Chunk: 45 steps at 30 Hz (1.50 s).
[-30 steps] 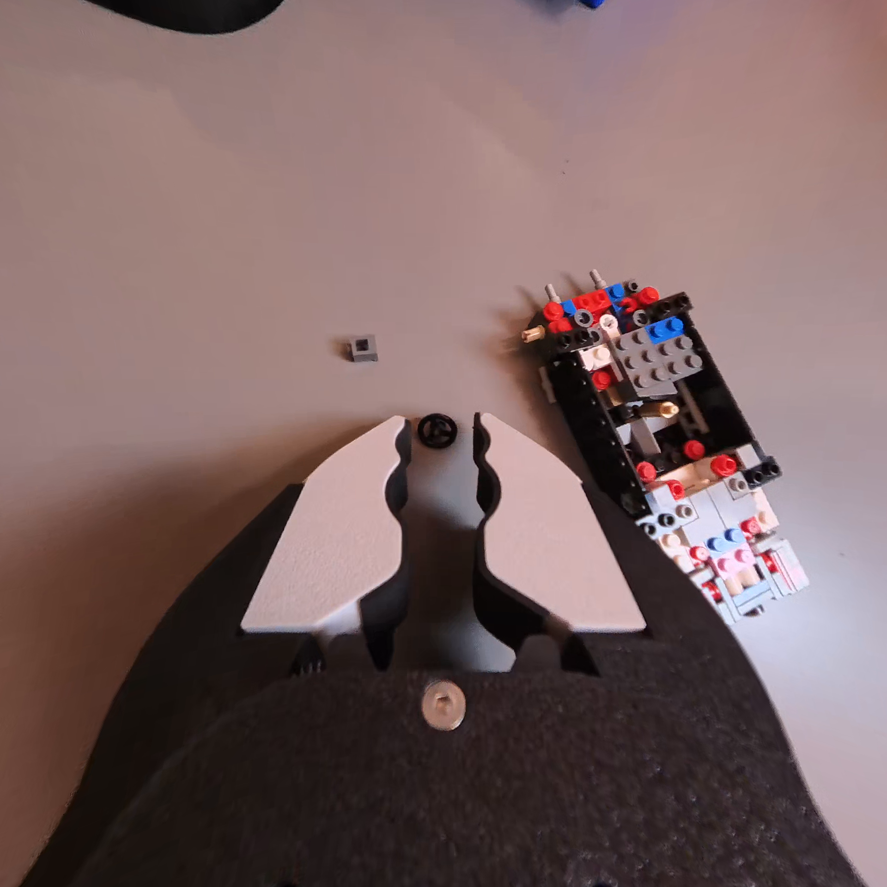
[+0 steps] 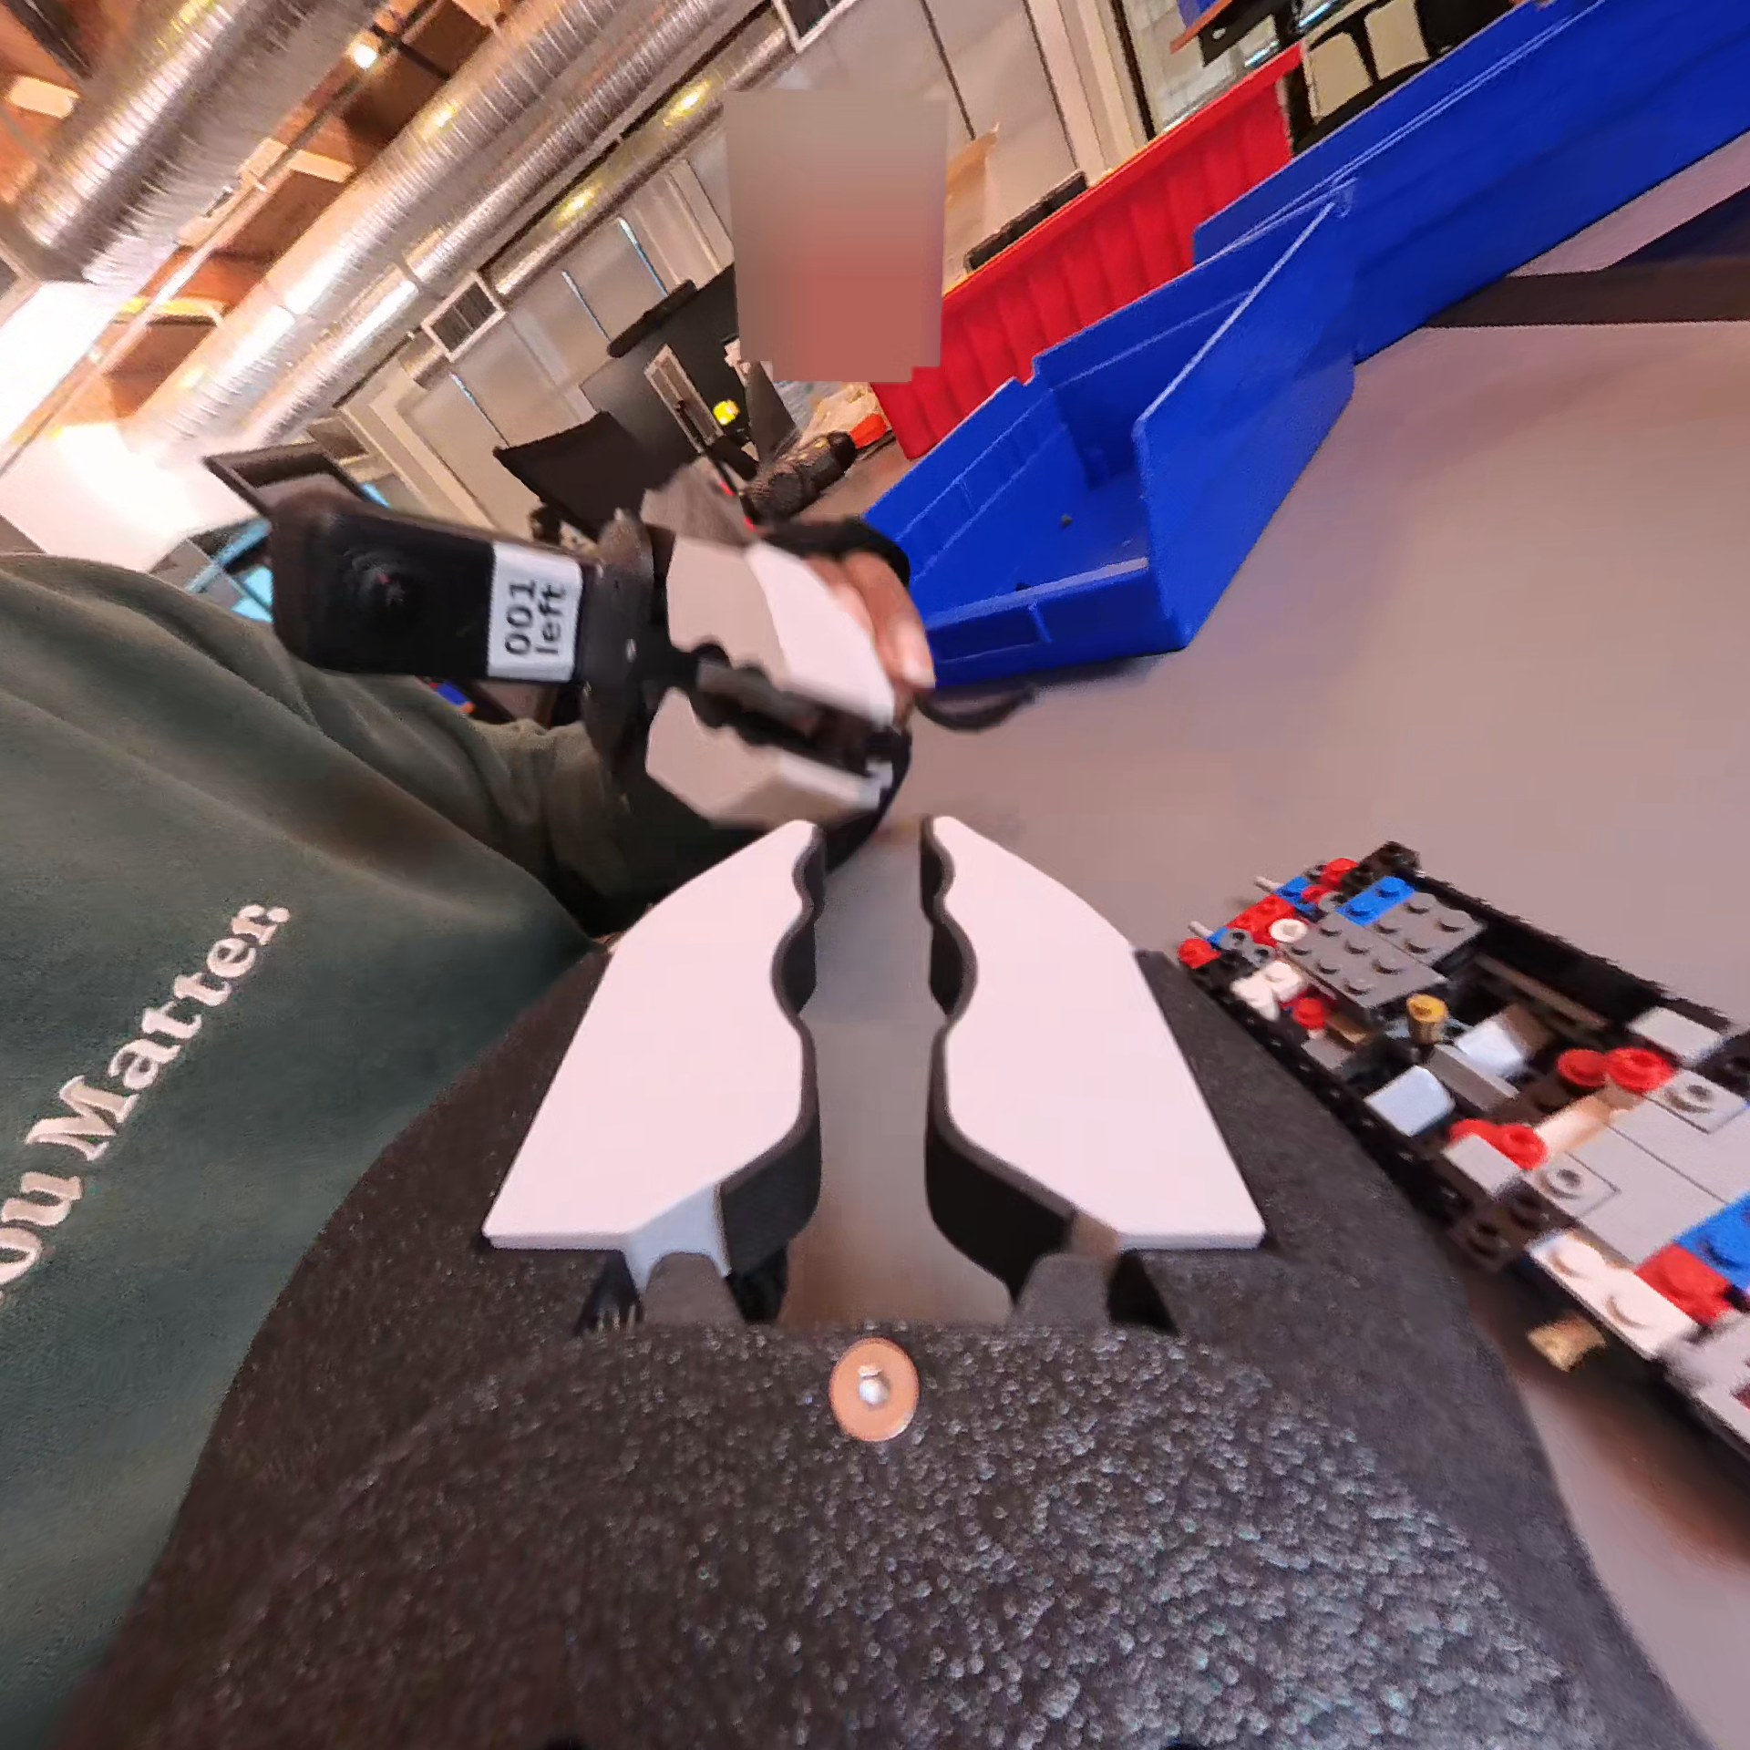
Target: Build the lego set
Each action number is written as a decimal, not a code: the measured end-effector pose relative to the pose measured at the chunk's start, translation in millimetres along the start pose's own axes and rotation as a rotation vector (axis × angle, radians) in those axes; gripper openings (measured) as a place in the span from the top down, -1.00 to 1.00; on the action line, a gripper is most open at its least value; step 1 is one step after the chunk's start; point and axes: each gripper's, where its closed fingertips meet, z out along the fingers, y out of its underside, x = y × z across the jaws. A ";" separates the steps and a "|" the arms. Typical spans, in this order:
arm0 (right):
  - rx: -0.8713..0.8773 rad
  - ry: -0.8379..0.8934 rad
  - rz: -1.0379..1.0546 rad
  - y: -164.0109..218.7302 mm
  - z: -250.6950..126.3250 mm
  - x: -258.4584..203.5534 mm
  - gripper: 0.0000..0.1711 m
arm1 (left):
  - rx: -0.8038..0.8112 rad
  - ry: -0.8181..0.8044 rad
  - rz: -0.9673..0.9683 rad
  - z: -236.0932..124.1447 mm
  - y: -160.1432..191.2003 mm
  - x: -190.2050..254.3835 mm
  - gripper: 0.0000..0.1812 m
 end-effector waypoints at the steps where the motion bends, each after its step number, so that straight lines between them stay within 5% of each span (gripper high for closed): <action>1: -0.028 0.026 -0.023 2.9 -1.1 4.0 0.72 | -0.036 -0.069 -0.012 -7.1 8.4 -20.2 0.86; 7: -0.439 0.188 -0.400 67.7 11.9 20.0 0.72 | -0.410 -0.584 -0.363 -95.7 109.2 -144.0 0.87; 11: -0.609 0.228 -0.554 95.7 22.4 21.4 0.72 | -0.660 -0.612 -0.666 -132.1 178.2 -142.3 0.53; 15: -0.651 0.269 -0.597 99.8 26.1 26.6 0.73 | -0.705 -0.589 -0.693 -136.3 191.9 -137.0 0.40; 19: -0.680 0.291 -0.670 100.7 24.9 29.7 0.86 | -0.657 -0.595 -0.626 -132.1 181.4 -142.4 0.38; 22: -0.637 0.278 -0.636 95.2 23.0 28.1 0.87 | -0.419 -0.515 -0.463 -110.1 130.9 -144.6 0.58; 26: -0.324 0.197 -0.410 44.7 19.0 12.6 0.87 | -0.015 -0.203 -0.245 -69.5 36.5 -91.4 0.68; 28: -0.143 0.136 -0.263 14.7 12.1 4.1 0.87 | 0.064 -0.090 -0.181 -52.1 11.7 -59.6 0.70; 35: 0.133 -0.092 0.145 -23.3 -0.1 -12.4 0.88 | 0.105 -0.003 -0.070 -5.0 -17.9 -0.5 0.73; 42: 0.100 -0.136 0.168 -16.3 7.4 -20.2 0.88 | 0.094 0.004 0.017 -1.3 -20.8 7.4 0.89; 45: 0.063 -0.016 0.056 -23.9 -10.2 -2.0 0.81 | 0.048 -0.129 0.000 -16.3 -8.3 -30.1 0.89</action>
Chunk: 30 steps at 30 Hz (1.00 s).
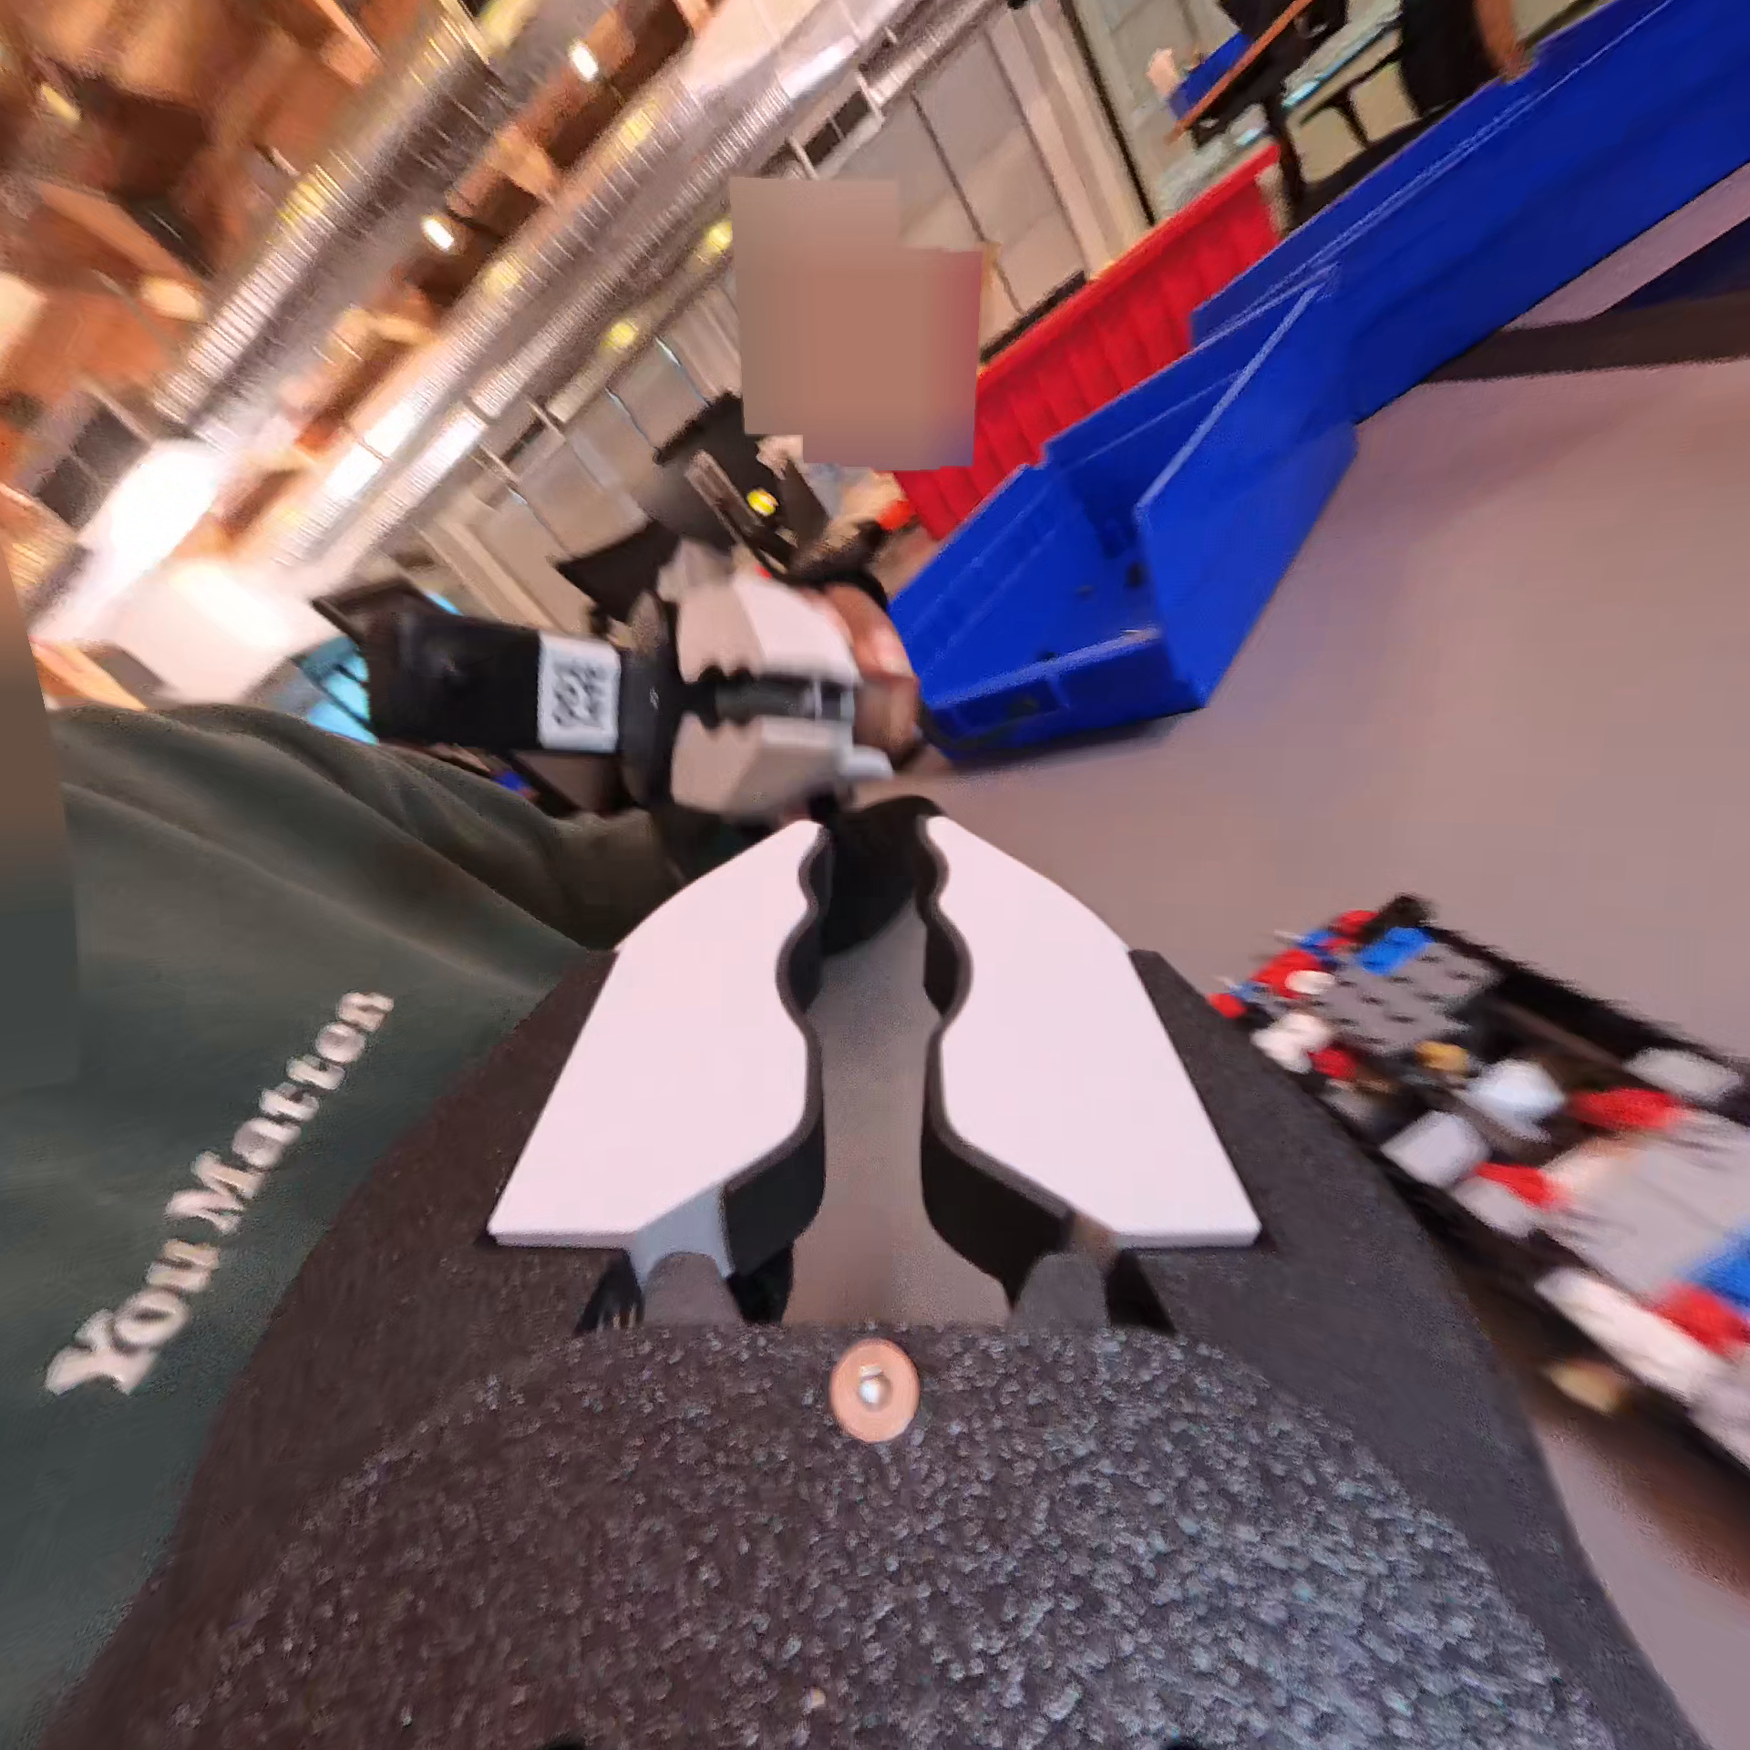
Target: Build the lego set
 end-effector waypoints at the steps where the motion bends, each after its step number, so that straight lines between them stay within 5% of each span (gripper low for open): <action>1: -0.065 0.060 -0.076 -0.6 -10.2 8.3 0.74 | -0.052 -0.091 -0.002 -6.7 12.0 -24.0 0.89; 6: -0.555 0.447 -0.475 26.9 -90.9 64.7 0.71 | -0.403 -0.449 -0.262 -66.7 106.1 -124.2 0.89; 10: -0.851 0.389 -0.450 79.7 -123.4 61.6 0.71 | -0.611 -0.529 -0.485 -104.8 164.1 -140.6 0.86; 15: -1.001 0.244 -0.485 113.4 -115.2 43.1 0.71 | -0.810 -0.462 -0.668 -120.3 209.9 -119.3 0.56; 21: -1.084 0.205 -0.518 131.2 -109.0 39.8 0.79 | -0.745 -0.503 -0.601 -117.1 198.9 -130.2 0.47; 30: -1.039 0.201 -0.516 127.2 -101.0 39.8 0.92 | -0.333 -0.433 -0.270 -71.2 106.5 -126.5 0.63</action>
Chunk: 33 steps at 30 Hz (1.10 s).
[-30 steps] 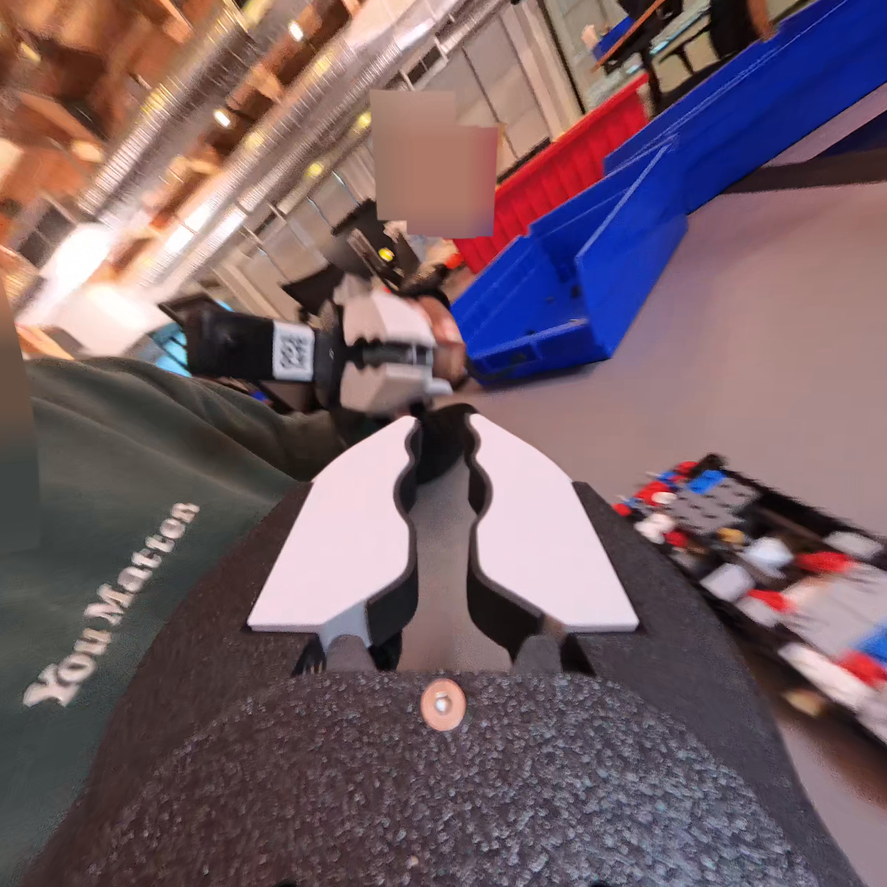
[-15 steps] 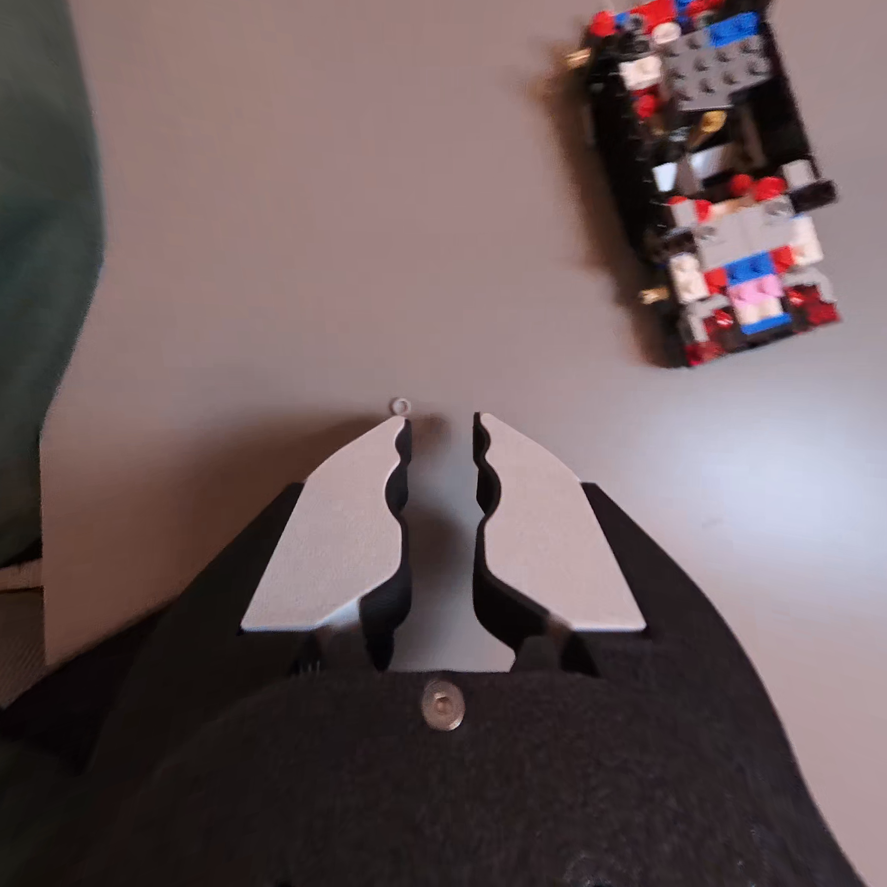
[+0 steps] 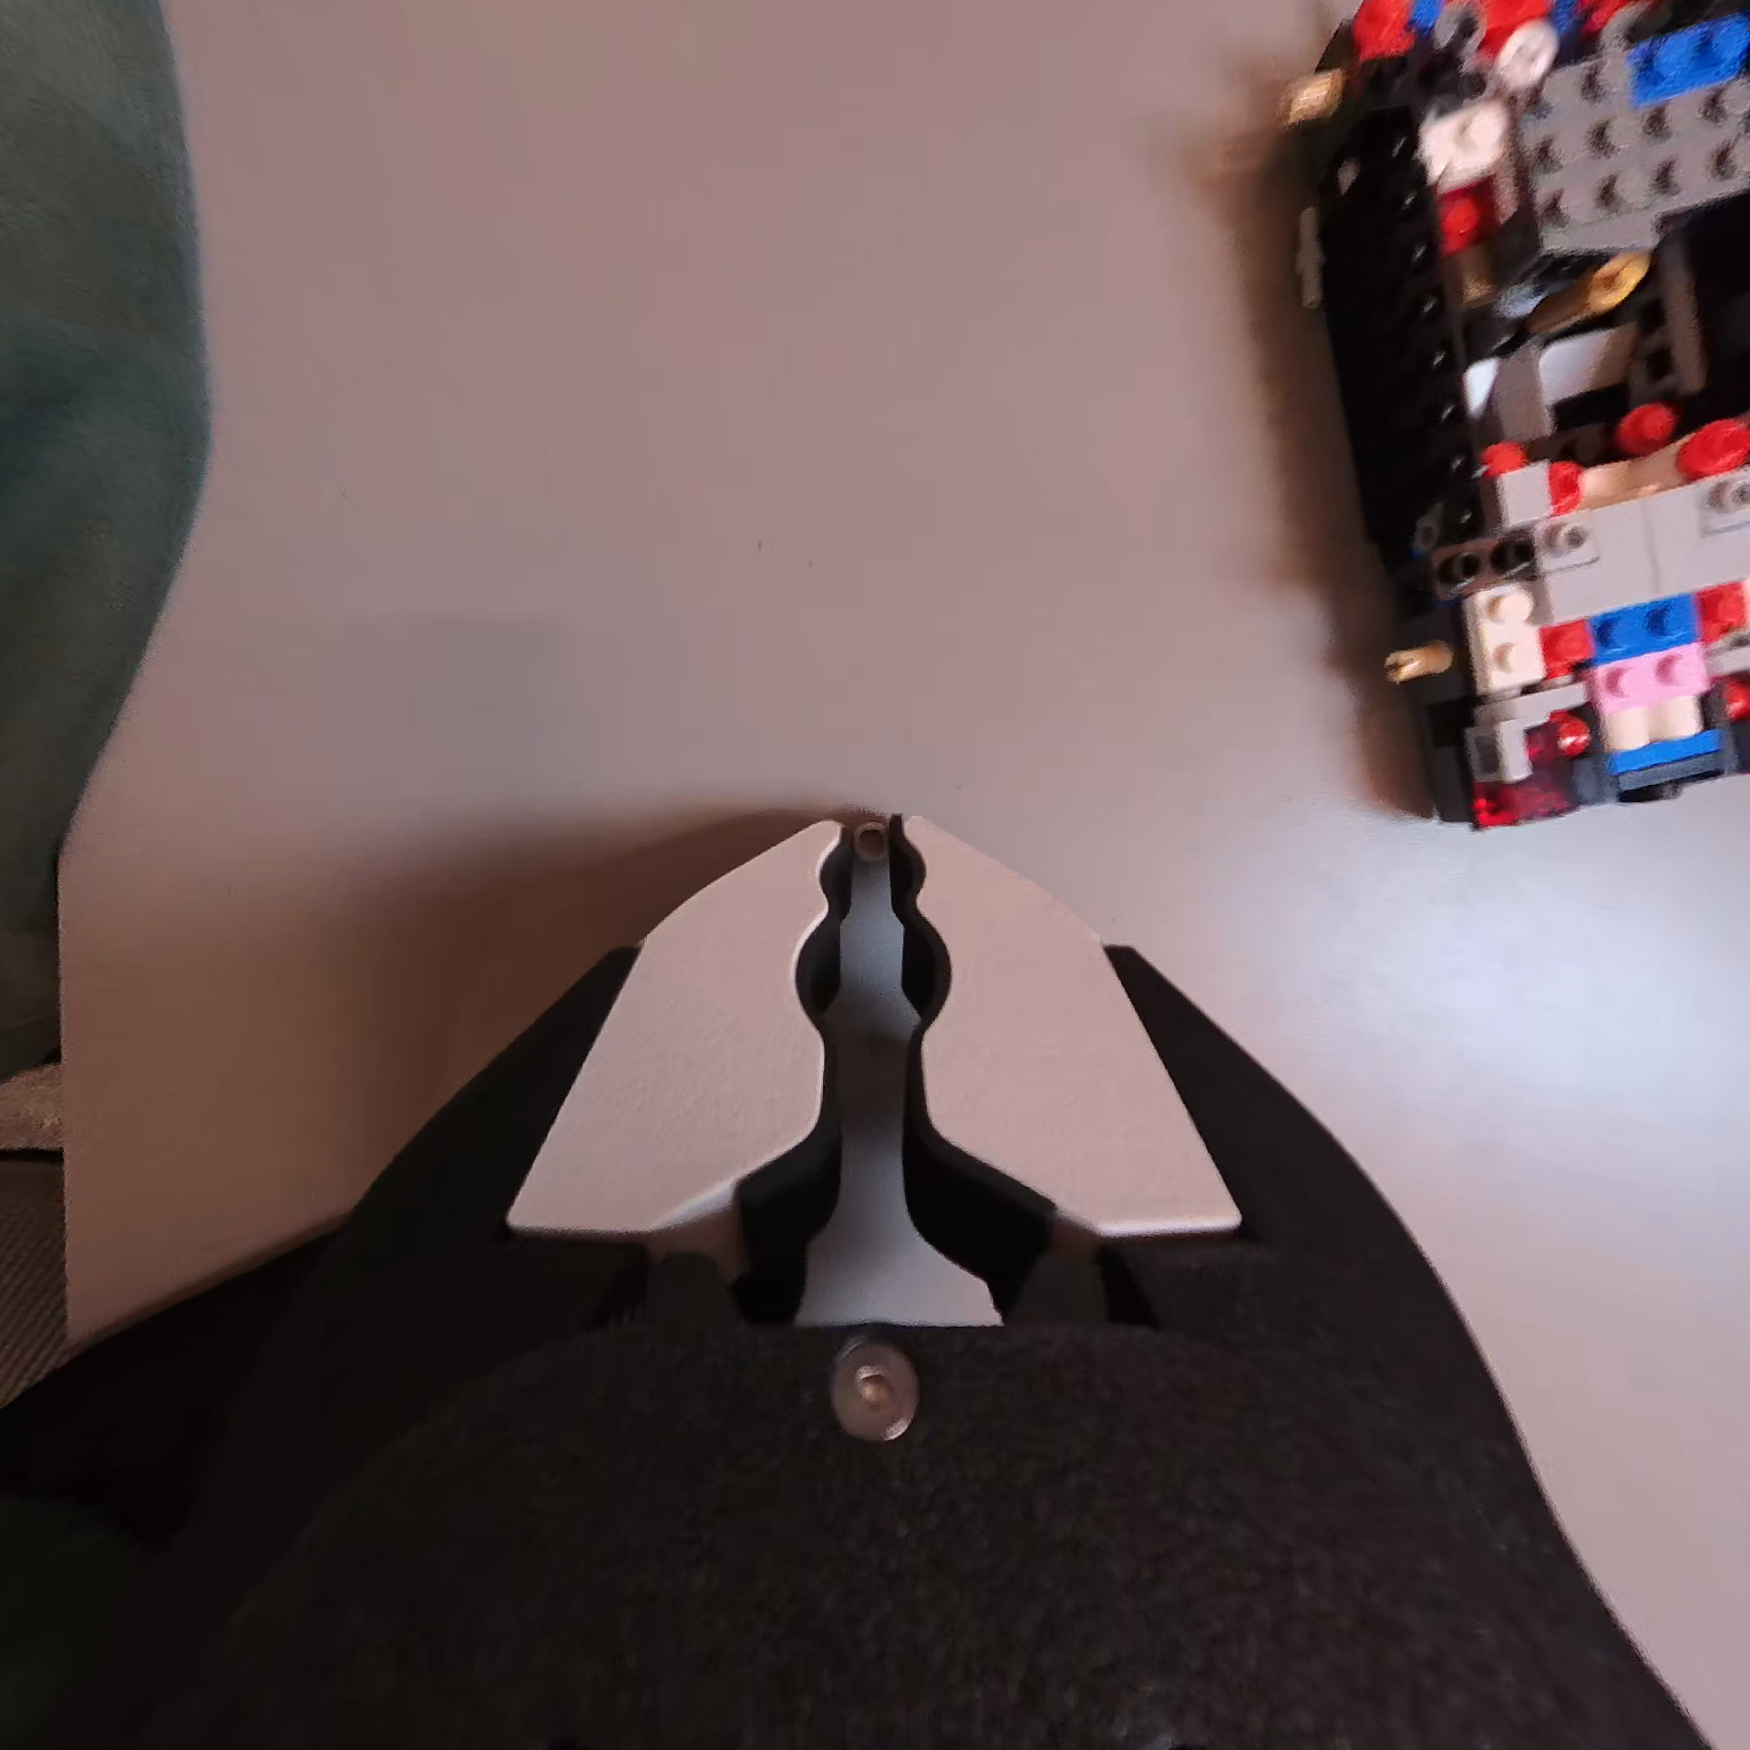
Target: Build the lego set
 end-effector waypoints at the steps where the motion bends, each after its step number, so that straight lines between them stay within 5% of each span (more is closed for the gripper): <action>1: 0.056 0.003 -0.004 -9.4 -2.1 1.3 0.92 | 0.060 0.060 0.009 -1.0 -11.5 15.7 0.64; 6: 0.557 0.118 0.087 -87.9 -32.5 28.1 0.92 | 0.272 0.432 0.068 -13.0 -53.2 128.3 0.59; 9: 0.814 -0.008 0.277 -118.4 -42.3 29.4 0.92 | 0.316 0.547 0.157 -21.0 -59.9 179.4 0.63; 16: 1.018 -0.309 0.521 -148.0 -42.9 18.6 0.92 | 0.345 0.648 0.210 -31.4 -62.9 219.6 0.75; 28: 1.042 -0.339 0.547 -150.5 -45.5 18.5 0.88 | 0.360 0.598 0.240 -31.5 -65.9 211.2 0.91; 30: 1.048 -0.277 0.544 -145.3 -52.0 27.3 0.77 | 0.322 0.472 0.248 -19.6 -62.0 178.0 0.91; 33: 1.045 -0.110 0.517 -133.6 -63.8 45.8 0.75 | 0.123 0.090 0.208 5.3 -32.7 70.3 0.91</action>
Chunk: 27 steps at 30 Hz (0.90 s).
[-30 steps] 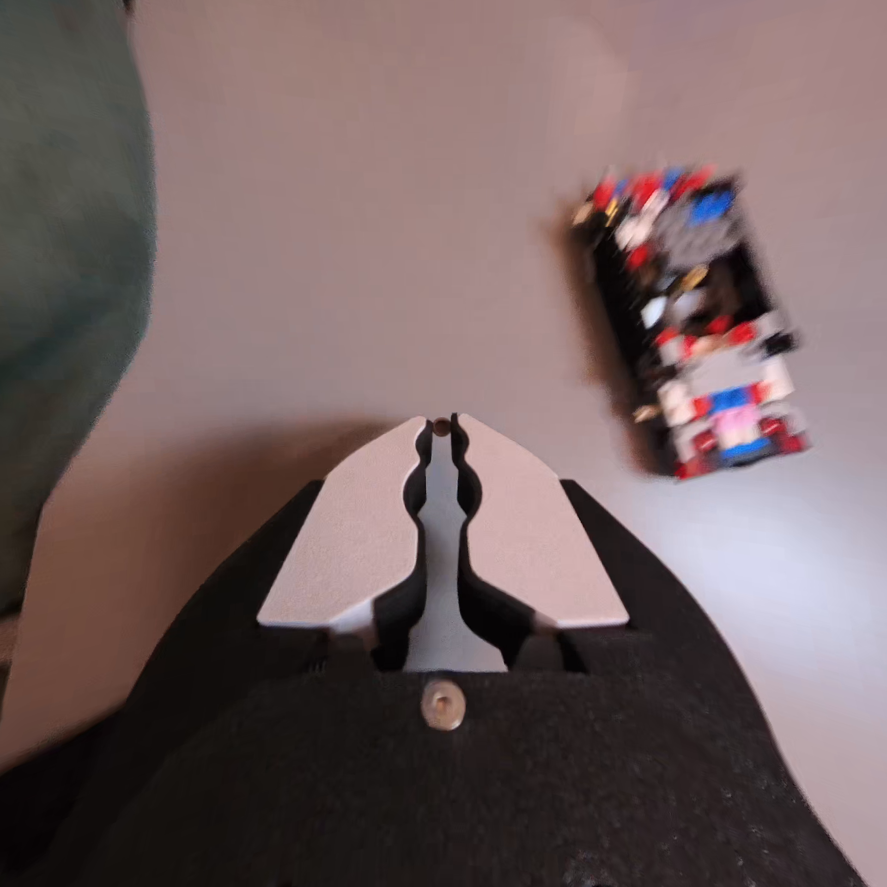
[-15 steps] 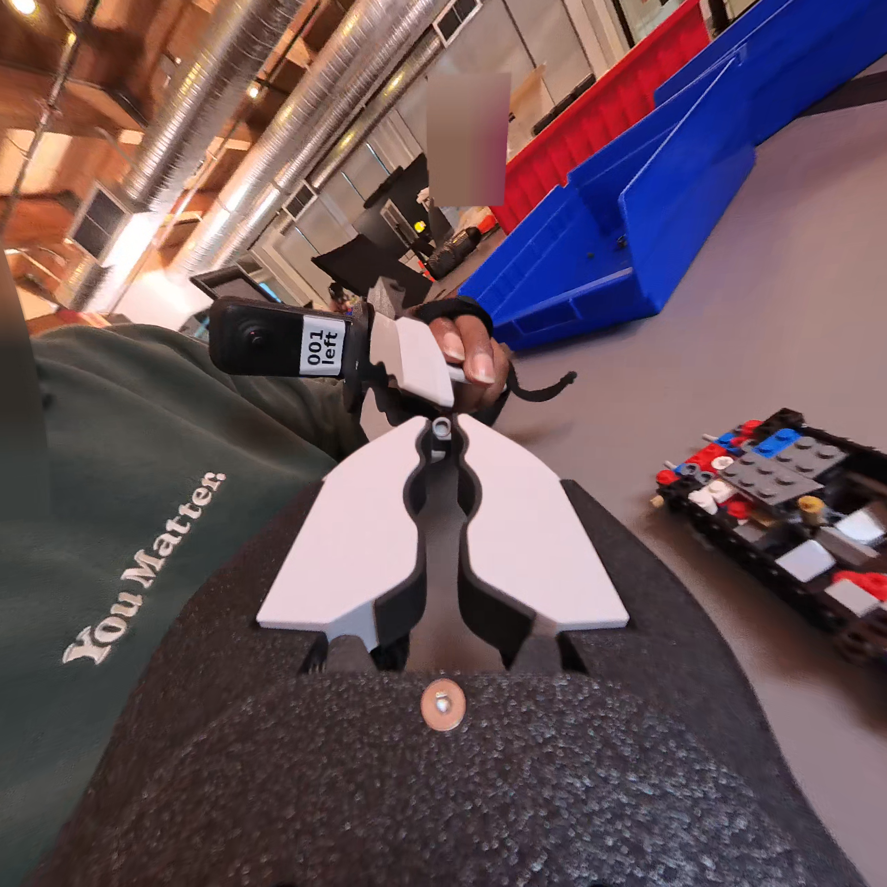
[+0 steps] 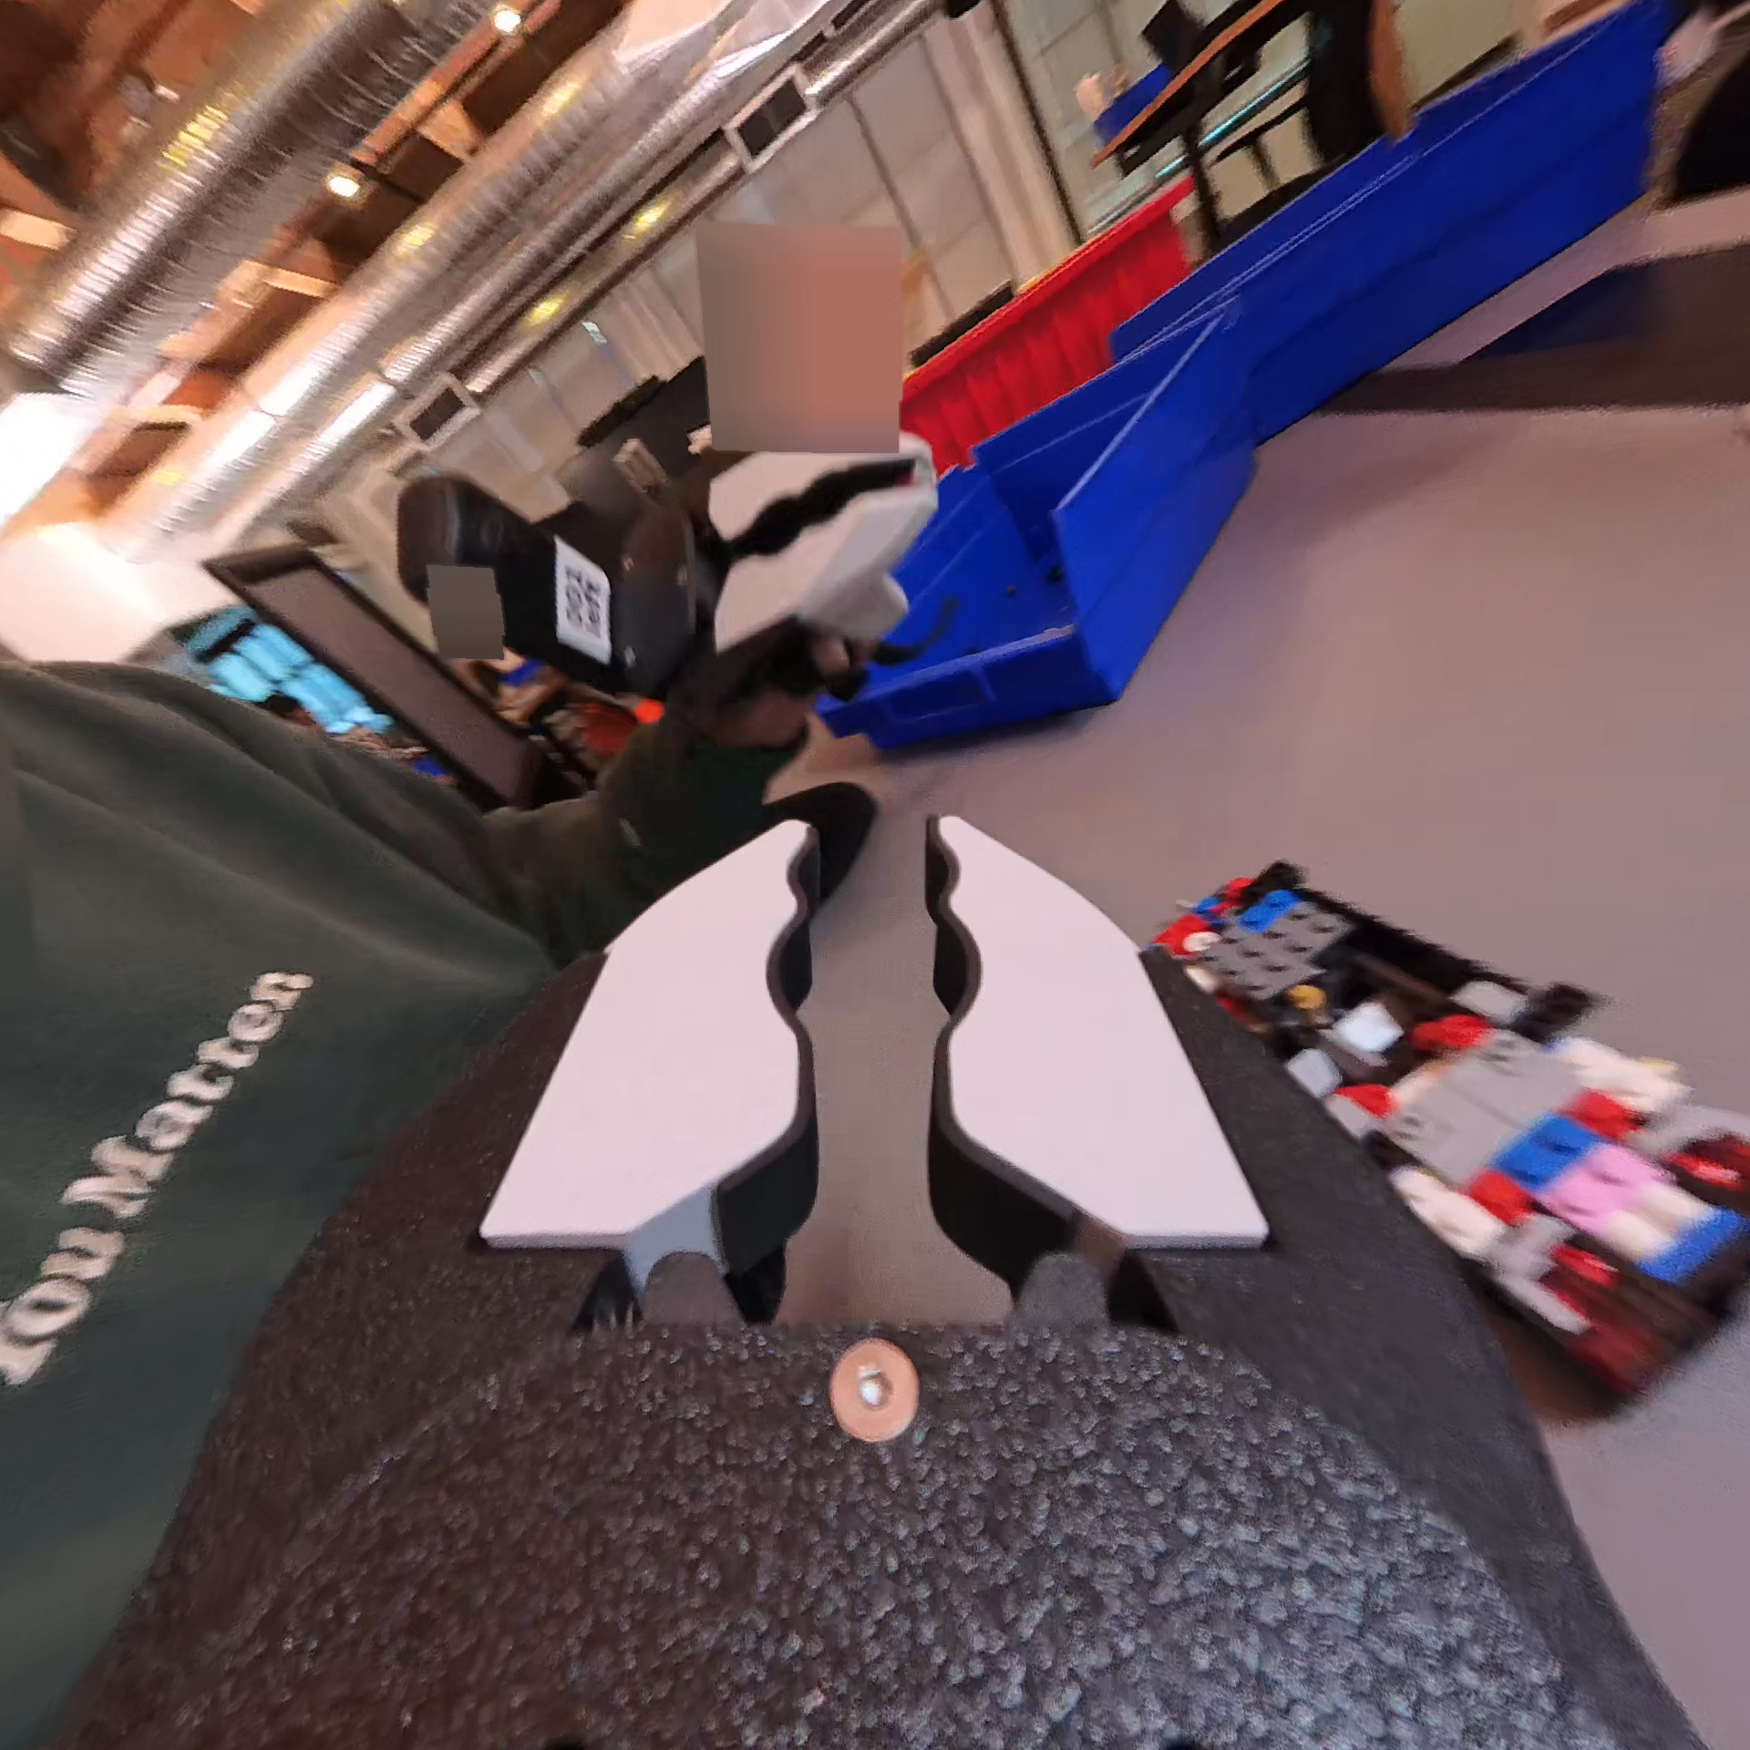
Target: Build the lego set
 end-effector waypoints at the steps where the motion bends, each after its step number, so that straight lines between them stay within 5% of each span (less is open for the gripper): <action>1: 0.008 0.034 -0.027 -3.8 -3.9 4.7 0.75 | -0.099 -0.106 -0.044 -3.8 24.4 -32.8 0.92; 3: 0.022 0.066 -0.045 -9.4 -9.2 9.7 0.76 | -0.280 -0.238 -0.164 -17.9 71.0 -77.7 0.91; 6: 0.021 0.084 -0.034 -9.2 -11.0 15.2 0.76 | -0.581 -0.195 -0.397 -34.3 139.0 -82.8 0.73; 10: 0.004 0.107 -0.048 -5.4 -10.1 19.5 0.76 | -0.683 -0.100 -0.524 -40.7 165.7 -66.6 0.48; 17: 0.015 0.136 -0.044 -7.3 -13.8 27.1 0.76 | -0.712 -0.022 -0.491 -38.4 166.2 -51.0 0.35; 21: 0.026 0.192 -0.086 -12.8 -20.7 34.9 0.76 | -0.522 -0.038 -0.426 -26.2 130.0 -56.5 0.45; 25: -0.056 0.336 -0.215 -7.3 -32.1 57.8 0.76 | -0.248 0.086 -0.342 -12.0 68.0 -25.3 0.94; 27: -0.097 0.409 -0.282 -5.7 -39.1 69.3 0.75 | -0.187 0.188 -0.311 -5.3 49.0 5.4 1.00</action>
